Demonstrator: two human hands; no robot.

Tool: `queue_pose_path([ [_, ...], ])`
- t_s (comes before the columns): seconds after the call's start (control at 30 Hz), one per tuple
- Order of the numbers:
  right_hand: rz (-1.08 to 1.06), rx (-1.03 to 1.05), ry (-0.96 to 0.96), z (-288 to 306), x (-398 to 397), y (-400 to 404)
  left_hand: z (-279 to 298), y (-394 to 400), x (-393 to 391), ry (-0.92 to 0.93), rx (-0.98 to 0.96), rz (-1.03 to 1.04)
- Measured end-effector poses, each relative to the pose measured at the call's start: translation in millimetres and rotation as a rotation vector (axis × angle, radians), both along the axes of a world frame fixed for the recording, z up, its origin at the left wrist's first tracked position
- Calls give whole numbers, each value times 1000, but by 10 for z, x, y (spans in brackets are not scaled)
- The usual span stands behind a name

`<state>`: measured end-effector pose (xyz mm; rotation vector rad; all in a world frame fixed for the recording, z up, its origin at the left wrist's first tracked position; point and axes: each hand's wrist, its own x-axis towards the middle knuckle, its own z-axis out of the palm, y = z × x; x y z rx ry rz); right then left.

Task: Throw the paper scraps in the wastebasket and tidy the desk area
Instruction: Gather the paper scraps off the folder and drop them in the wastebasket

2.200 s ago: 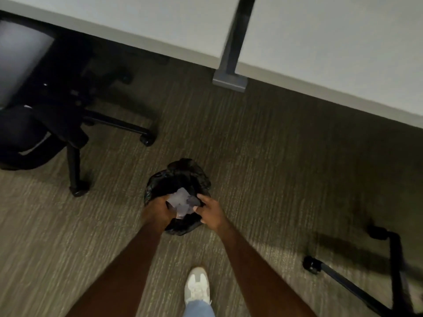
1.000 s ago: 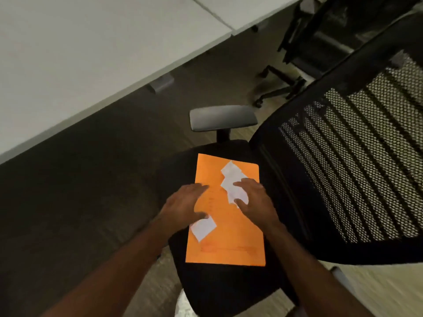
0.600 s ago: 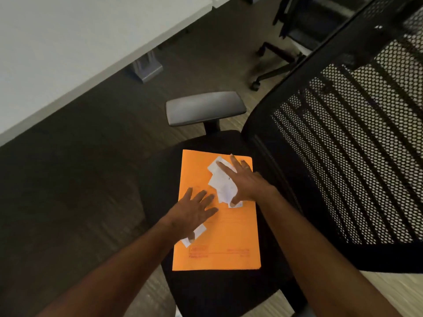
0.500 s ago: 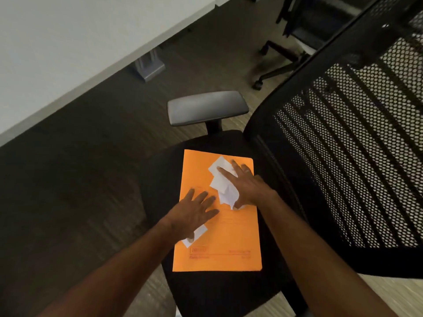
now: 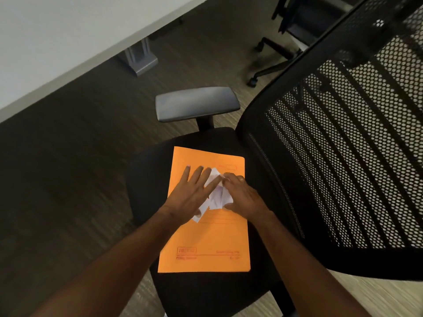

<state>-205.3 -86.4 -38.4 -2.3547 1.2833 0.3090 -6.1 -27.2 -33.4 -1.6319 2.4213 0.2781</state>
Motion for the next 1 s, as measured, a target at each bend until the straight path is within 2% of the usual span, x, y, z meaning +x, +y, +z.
queue_pose_path([
  [0.1,-6,-14,-78,-21,-66,87,-18,-82,-52,52,7,52],
  [0.3,-177,35,-219,-73,-93,210,-153,-158,-78,72,171,-48],
  [0.4,-319,91,-317,-102,-68,259,-123,-204,-154,102,106,-24],
  [0.6,-620,125,-374,-188,57,381,-142,-89,-220,50,7,-26],
  [0.7,-634,110,-422,-221,51,396,-143,-38,-218,111,52,96],
  [0.8,-633,110,-436,-204,44,399,-145,-44,-187,251,72,230],
  [1.0,-774,147,-494,-126,51,401,-139,3,-69,547,195,545],
])
